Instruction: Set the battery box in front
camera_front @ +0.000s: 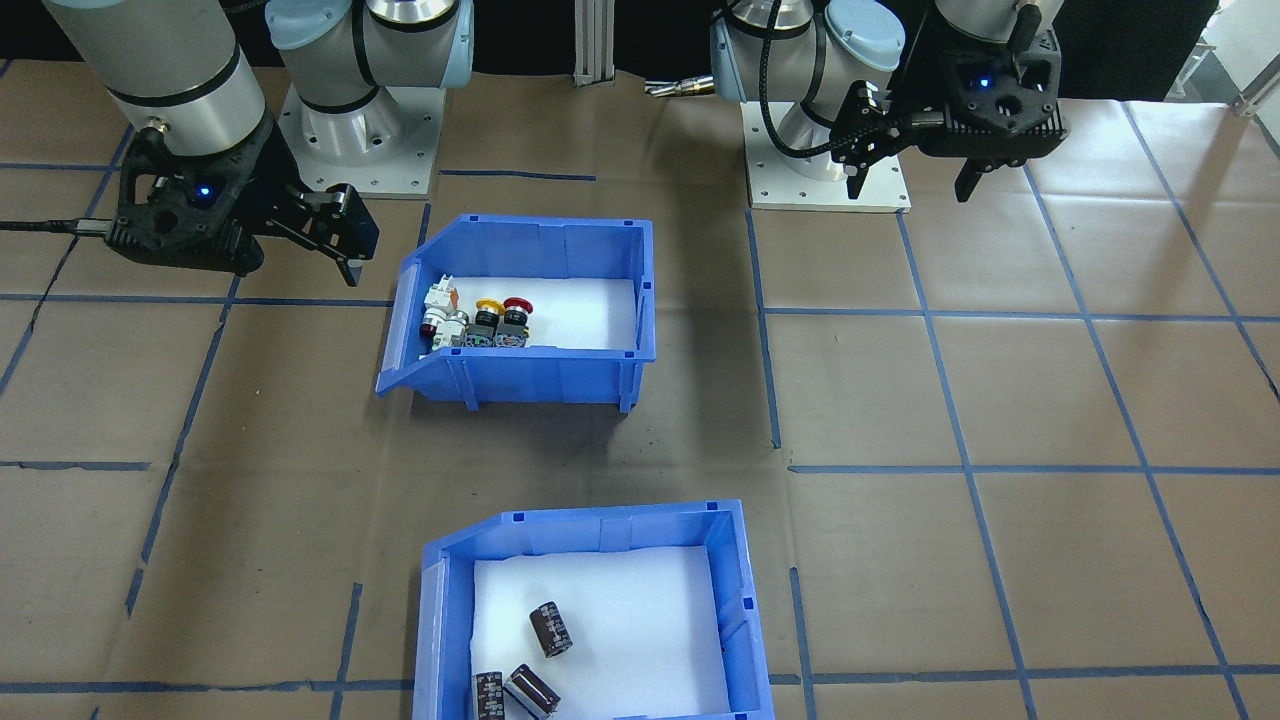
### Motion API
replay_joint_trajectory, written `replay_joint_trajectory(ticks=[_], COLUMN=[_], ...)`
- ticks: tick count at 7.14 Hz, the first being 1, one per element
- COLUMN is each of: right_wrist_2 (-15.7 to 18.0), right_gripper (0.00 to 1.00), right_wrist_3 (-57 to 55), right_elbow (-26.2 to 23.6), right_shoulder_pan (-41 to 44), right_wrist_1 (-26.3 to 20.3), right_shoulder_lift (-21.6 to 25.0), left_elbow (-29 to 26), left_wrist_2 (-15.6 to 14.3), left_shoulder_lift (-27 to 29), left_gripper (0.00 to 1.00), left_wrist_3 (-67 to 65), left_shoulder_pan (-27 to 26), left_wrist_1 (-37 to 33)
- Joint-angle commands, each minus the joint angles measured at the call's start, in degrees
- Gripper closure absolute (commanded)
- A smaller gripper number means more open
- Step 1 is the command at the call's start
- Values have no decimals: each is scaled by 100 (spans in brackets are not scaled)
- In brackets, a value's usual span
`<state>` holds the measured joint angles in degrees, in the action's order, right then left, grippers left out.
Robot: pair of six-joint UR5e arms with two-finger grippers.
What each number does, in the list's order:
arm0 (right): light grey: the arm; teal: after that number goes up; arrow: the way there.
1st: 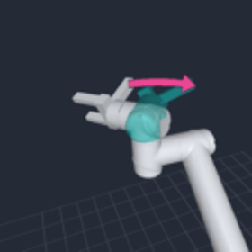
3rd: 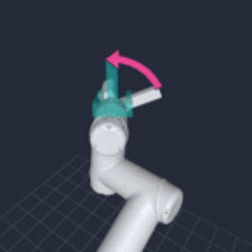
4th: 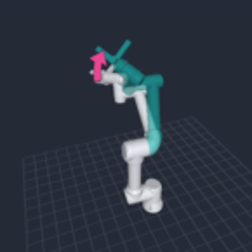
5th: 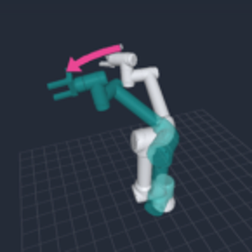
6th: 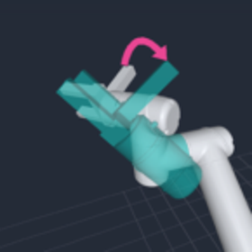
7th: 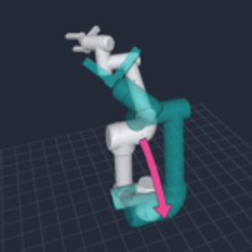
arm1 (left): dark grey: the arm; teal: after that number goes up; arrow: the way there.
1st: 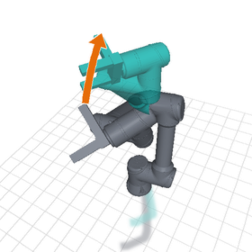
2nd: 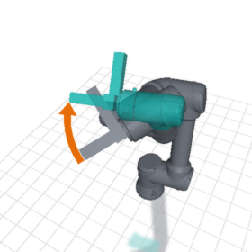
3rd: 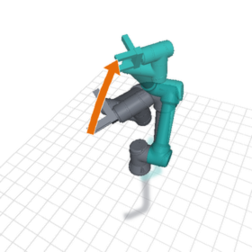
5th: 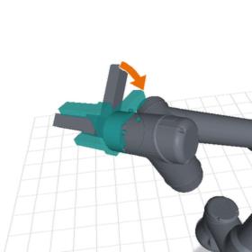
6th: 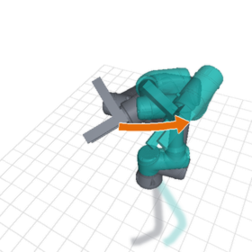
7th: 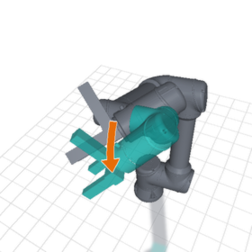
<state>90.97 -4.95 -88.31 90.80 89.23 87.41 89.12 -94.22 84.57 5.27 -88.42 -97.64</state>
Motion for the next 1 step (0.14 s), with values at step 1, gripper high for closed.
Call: replay_joint_trajectory(ticks=[1], right_wrist_2=[-9], right_gripper=[0], right_wrist_3=[3], right_elbow=[16], right_shoulder_pan=[-1], right_wrist_1=[16], right_shoulder_lift=[22], left_elbow=[0], left_wrist_2=[0], left_shoulder_lift=[-1], left_gripper=[0], left_wrist_3=[0], left_shoulder_pan=[0], left_wrist_1=[0])
